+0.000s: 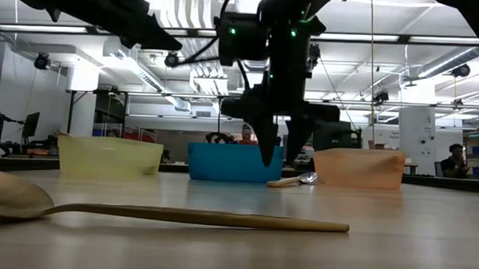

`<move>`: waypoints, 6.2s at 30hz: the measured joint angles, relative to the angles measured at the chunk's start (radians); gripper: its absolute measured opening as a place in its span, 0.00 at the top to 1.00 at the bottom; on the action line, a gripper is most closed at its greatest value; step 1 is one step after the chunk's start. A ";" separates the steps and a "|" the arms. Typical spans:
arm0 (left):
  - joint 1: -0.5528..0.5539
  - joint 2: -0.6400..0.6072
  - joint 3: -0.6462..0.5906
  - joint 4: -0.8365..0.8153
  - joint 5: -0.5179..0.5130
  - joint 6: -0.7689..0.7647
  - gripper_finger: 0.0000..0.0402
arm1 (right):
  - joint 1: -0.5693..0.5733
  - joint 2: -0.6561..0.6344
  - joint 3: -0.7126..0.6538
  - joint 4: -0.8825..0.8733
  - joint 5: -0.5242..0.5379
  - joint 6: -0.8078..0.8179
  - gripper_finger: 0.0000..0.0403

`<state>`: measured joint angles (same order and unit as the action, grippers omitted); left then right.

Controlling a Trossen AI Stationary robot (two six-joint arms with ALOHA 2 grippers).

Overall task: Sort silverware by color (type)
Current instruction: Put the yellow spoon into the orange bin

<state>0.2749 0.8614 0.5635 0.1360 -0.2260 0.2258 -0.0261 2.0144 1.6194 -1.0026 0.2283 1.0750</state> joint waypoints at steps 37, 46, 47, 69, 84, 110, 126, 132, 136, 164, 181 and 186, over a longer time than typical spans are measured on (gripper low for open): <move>0.000 0.003 0.011 0.004 -0.002 0.028 0.89 | 0.041 -0.016 -0.171 0.069 -0.088 0.007 0.52; 0.000 0.005 0.012 0.004 -0.002 0.027 0.89 | 0.034 -0.016 -0.172 0.072 -0.049 -0.002 0.55; 0.000 0.008 0.012 0.006 -0.002 0.027 0.89 | 0.035 -0.016 -0.172 0.073 -0.045 0.001 0.57; 0.000 0.026 0.032 0.011 -0.001 0.035 0.89 | 0.047 -0.068 -0.173 -0.022 -0.409 -0.025 0.95; 0.000 0.035 0.032 0.005 0.000 0.040 0.89 | 0.010 -0.105 -0.171 -0.015 -0.081 0.046 0.94; 0.000 0.056 0.031 0.006 0.000 0.054 0.89 | -0.044 -0.017 -0.170 0.077 0.001 0.058 0.58; 0.000 0.065 0.030 -0.021 0.000 0.054 0.89 | -0.043 -0.011 -0.169 0.046 -0.110 -0.037 0.58; 0.000 0.065 0.030 -0.024 0.000 0.054 0.89 | -0.039 -0.010 -0.170 0.043 -0.121 -0.054 0.64; 0.000 0.066 0.030 -0.004 0.000 0.055 0.89 | -0.039 -0.010 -0.171 0.048 -0.111 -0.046 0.69; 0.000 0.063 0.030 0.021 0.000 0.110 0.89 | 0.071 -0.048 -0.178 -0.207 -0.481 -0.040 0.80; 0.000 0.060 0.030 0.039 0.000 0.110 0.89 | 0.132 -0.098 -0.177 -0.211 -0.542 0.019 0.54; 0.000 0.059 0.030 0.056 0.000 0.110 0.89 | 0.112 -0.163 -0.177 -0.217 -0.429 0.041 0.52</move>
<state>0.2749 0.9203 0.5934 0.1925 -0.2257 0.3359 0.0860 1.8516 1.4427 -1.2195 -0.2011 1.1157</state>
